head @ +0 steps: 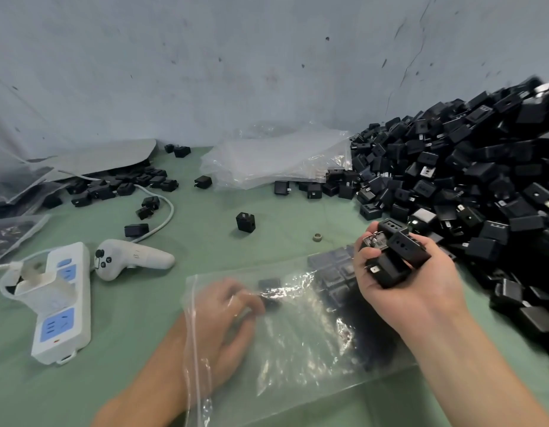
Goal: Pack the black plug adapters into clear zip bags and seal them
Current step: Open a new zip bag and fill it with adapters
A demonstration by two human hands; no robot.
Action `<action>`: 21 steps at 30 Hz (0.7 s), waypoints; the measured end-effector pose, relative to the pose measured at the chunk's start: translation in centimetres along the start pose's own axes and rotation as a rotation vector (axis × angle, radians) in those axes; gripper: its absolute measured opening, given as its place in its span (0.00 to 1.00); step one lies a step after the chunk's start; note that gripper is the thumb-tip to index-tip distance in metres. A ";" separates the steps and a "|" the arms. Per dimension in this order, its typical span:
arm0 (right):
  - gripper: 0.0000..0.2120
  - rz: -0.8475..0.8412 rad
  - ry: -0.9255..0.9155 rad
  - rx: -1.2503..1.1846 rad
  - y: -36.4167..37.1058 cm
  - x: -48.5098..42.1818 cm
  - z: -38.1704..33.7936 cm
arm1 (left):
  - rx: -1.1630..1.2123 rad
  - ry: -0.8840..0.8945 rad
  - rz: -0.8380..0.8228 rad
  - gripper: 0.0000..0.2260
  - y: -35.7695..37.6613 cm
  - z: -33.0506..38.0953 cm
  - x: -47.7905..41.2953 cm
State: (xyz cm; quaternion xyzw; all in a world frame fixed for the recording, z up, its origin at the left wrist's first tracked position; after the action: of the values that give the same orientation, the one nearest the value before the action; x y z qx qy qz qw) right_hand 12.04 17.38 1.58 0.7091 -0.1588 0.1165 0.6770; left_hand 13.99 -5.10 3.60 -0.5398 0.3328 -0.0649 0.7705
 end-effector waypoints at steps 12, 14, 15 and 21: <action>0.14 0.012 -0.008 -0.009 -0.3 0.2 -0.7 | -0.189 0.107 -0.055 0.12 1.5 1.3 -0.5; 0.16 0.010 -0.001 -0.010 -0.2 0.3 -0.8 | -0.197 0.088 -0.055 0.11 1.5 1.2 -0.5; 0.18 0.009 0.004 -0.008 -0.2 0.3 -0.7 | -0.194 0.075 -0.059 0.12 1.5 1.1 -0.6; 0.14 0.014 0.004 -0.016 0.0 0.5 -0.8 | -0.225 0.030 -0.144 0.19 2.0 1.3 -0.8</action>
State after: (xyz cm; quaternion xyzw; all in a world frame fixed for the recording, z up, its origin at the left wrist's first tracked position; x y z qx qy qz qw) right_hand 12.52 18.17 1.78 0.7021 -0.1632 0.1215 0.6824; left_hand 13.60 -2.92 2.50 -0.6442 0.3096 -0.0903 0.6935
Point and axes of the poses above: each hand's wrist, its own x-axis away from the middle knuckle, its own y-axis out of the palm, z = x × y, the point moved 8 cm from there along -x, towards the middle knuckle, and after that the axes turned 9 degrees about -x, right-handed, at the moved point
